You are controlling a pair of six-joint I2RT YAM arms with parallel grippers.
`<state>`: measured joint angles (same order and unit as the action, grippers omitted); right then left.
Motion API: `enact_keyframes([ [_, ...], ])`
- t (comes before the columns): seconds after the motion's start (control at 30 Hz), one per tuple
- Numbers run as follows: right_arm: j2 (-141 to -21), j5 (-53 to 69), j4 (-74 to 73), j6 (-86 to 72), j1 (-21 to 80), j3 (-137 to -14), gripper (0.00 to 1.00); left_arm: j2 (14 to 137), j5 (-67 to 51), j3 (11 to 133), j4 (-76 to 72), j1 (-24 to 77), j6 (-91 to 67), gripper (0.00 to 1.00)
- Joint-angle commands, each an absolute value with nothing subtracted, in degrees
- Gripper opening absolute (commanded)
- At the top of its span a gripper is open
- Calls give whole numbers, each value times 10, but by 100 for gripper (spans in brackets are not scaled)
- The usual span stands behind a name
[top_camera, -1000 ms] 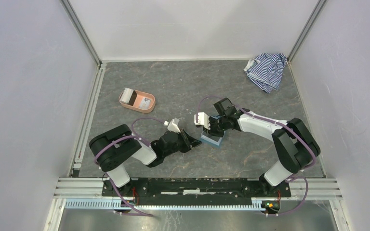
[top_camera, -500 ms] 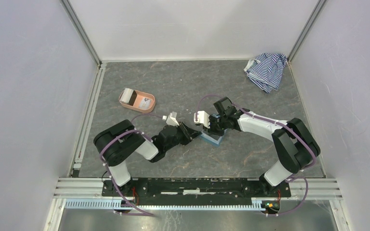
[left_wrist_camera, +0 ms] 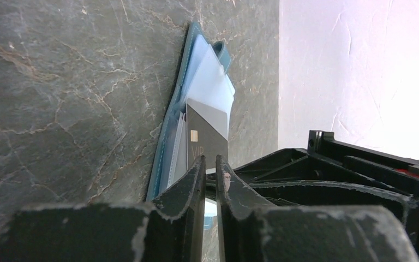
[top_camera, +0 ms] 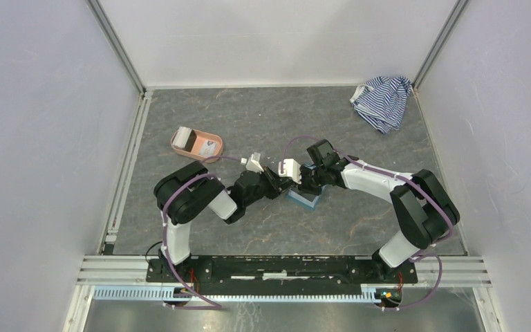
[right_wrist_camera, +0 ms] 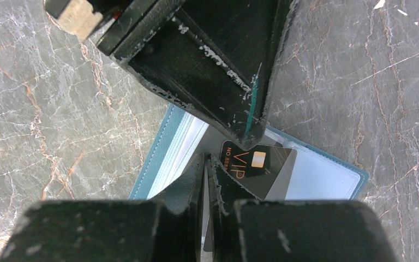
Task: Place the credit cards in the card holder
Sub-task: Insert the credit card into the card holder.
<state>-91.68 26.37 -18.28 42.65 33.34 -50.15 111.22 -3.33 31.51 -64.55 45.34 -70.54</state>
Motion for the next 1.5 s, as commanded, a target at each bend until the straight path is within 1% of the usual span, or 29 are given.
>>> enact_keyframes([
  [0.0,-921,257,-167,419,330,-517,10,1128,-54,323,-667,454,-704,18],
  [0.3,-922,245,-161,412,329,-519,10,1160,-56,314,-667,454,-708,15],
  [0.83,-935,196,-124,389,328,-519,10,1162,-58,293,-677,456,-710,14],
  [1.4,-932,98,-72,387,327,-502,9,1166,-59,292,-679,457,-710,13],
  [1.47,-929,101,-73,387,326,-501,9,1166,-59,292,-679,458,-710,13],
])
